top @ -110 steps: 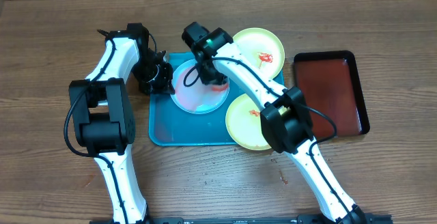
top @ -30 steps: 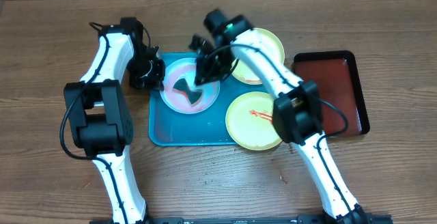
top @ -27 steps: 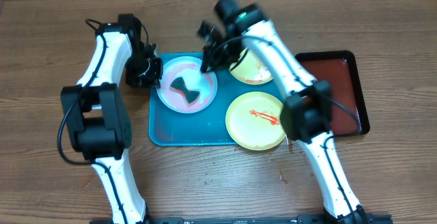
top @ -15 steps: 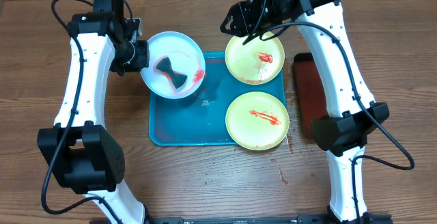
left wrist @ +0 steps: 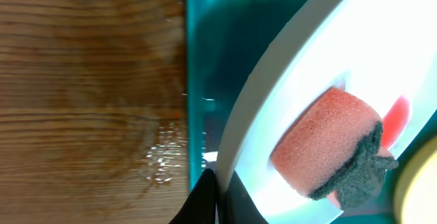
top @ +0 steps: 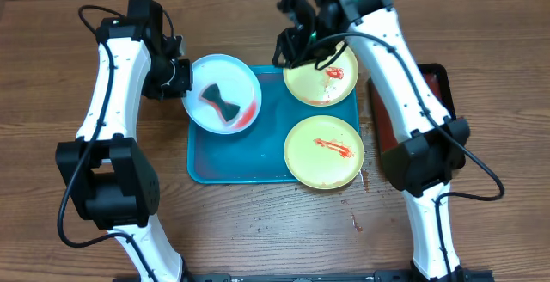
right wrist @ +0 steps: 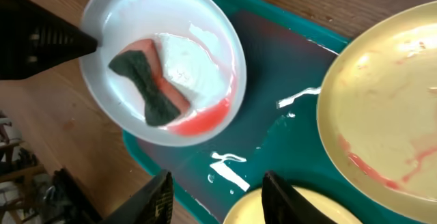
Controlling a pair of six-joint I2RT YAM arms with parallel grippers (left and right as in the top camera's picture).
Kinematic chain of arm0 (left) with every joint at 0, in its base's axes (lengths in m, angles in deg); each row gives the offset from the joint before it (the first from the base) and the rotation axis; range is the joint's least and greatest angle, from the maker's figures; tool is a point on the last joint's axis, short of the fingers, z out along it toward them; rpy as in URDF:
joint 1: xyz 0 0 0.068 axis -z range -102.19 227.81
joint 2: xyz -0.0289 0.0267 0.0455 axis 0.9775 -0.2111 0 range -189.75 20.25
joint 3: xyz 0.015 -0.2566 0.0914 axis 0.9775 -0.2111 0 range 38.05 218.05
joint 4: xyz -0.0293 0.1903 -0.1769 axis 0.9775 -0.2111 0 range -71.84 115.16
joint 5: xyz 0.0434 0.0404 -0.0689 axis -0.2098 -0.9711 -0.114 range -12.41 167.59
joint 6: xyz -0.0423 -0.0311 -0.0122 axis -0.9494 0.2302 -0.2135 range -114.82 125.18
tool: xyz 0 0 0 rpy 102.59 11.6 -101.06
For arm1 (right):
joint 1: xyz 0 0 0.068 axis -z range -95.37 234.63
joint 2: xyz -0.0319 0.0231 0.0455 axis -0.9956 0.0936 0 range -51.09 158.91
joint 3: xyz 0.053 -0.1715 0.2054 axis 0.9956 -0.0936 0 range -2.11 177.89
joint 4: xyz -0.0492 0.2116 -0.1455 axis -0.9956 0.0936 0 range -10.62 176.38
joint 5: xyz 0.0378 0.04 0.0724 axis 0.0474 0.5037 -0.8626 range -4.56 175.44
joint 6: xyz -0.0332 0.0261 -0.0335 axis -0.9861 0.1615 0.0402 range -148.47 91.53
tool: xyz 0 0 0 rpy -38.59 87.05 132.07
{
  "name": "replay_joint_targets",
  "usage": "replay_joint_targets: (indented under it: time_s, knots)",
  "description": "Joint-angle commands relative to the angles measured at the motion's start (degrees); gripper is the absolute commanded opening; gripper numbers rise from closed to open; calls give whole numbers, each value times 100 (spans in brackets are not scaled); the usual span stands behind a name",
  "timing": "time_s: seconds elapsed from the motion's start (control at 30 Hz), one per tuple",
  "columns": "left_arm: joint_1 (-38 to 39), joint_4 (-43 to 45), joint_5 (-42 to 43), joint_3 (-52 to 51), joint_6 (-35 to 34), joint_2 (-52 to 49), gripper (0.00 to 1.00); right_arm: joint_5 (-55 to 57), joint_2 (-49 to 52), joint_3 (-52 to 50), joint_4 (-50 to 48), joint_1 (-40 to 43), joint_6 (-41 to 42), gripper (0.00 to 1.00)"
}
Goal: Clean dirty plates on tray and stack at the side
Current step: 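Lift the sponge off and tilt the white plate up with the left gripper, then wipe the tilted white plate again with the sponge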
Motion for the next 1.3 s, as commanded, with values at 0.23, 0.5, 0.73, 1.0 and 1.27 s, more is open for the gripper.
replay_joint_targets:
  time_s: [0.23,0.5,0.73,1.0,1.27]
  knots:
    - [-26,-168,780,68,-76,-81,4,365,15,-997,-905,-852,-205,43]
    - [-26,-297,780,68,-79,-81,4,861,17,-1139,-1189,-1370,-546,43]
    - [-26,-361,782,68,-52,-81,4,1237,17,-1349,-1620,-1414,-549,43]
    - [-26,-389,778,68,-31,-81,4,1211,17,-1698,-1685,-1425,-625,44]
    - [-26,-396,778,68,-31,-81,4,693,17,-1762,-1692,-1425,-807,46]
